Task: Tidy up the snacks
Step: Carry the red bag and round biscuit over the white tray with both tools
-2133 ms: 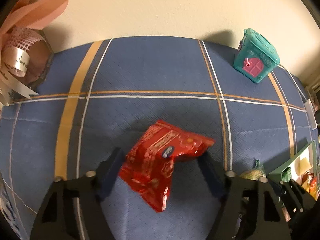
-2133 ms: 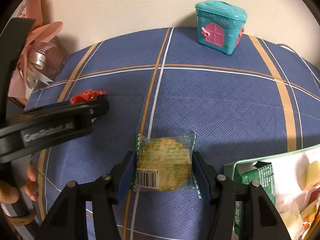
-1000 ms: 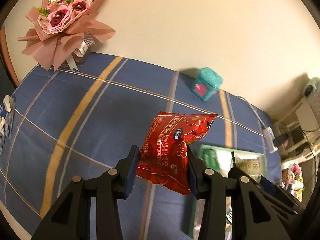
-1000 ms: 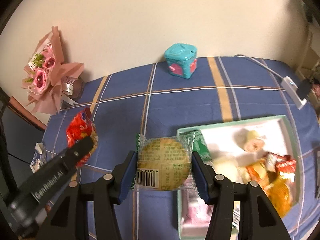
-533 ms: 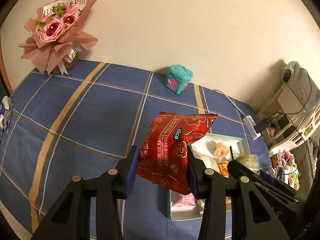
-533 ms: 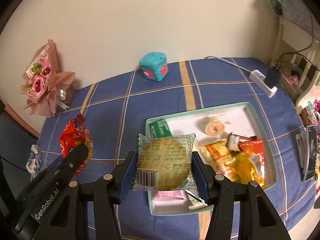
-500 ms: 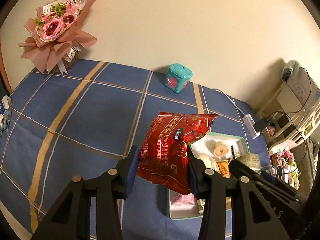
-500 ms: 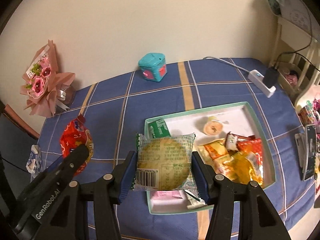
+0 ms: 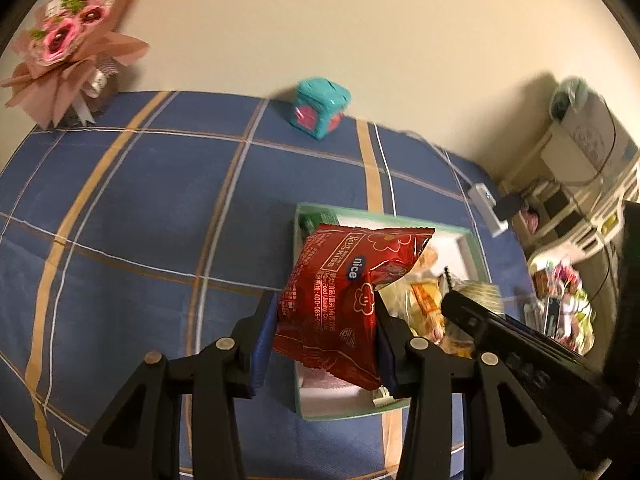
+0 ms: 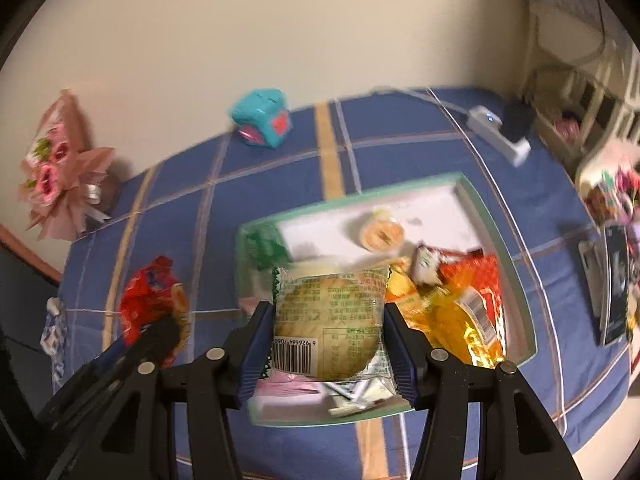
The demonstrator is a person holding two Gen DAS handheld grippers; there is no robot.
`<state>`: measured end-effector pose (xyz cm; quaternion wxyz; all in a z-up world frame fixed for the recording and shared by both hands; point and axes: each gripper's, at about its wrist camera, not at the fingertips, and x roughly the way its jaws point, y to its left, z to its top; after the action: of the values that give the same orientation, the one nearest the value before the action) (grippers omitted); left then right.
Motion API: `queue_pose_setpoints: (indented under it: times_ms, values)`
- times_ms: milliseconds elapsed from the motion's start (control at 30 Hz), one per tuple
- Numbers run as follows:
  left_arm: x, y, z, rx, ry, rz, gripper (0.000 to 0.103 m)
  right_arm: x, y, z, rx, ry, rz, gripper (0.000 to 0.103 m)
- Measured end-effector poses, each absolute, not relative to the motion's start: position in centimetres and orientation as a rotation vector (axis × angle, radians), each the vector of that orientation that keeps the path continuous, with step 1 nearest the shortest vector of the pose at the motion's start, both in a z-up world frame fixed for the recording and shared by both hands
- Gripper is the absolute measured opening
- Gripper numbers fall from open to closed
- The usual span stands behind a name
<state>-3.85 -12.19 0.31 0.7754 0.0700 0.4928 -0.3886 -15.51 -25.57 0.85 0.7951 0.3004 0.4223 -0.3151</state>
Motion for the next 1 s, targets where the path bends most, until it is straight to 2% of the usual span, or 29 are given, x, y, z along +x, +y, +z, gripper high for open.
queue_pose_setpoints:
  times_ms: [233,600,1000]
  values:
    - [-5.4,-14.7,-1.3,0.222,1.106,-0.877,0.046,-17.0,-28.5,-2.8,0.748,0.960,-0.722,0.058]
    - [-5.4,-17.0,-4.4,0.223,1.198,-0.887,0.046,-19.0,-30.8,-2.9,0.794,0.932,-0.768,0.058]
    - [-5.8,-19.5,-5.6,0.202,1.202,-0.930,0.046,-18.7,-31.4,-3.3,0.784,0.932,-0.764,0.058]
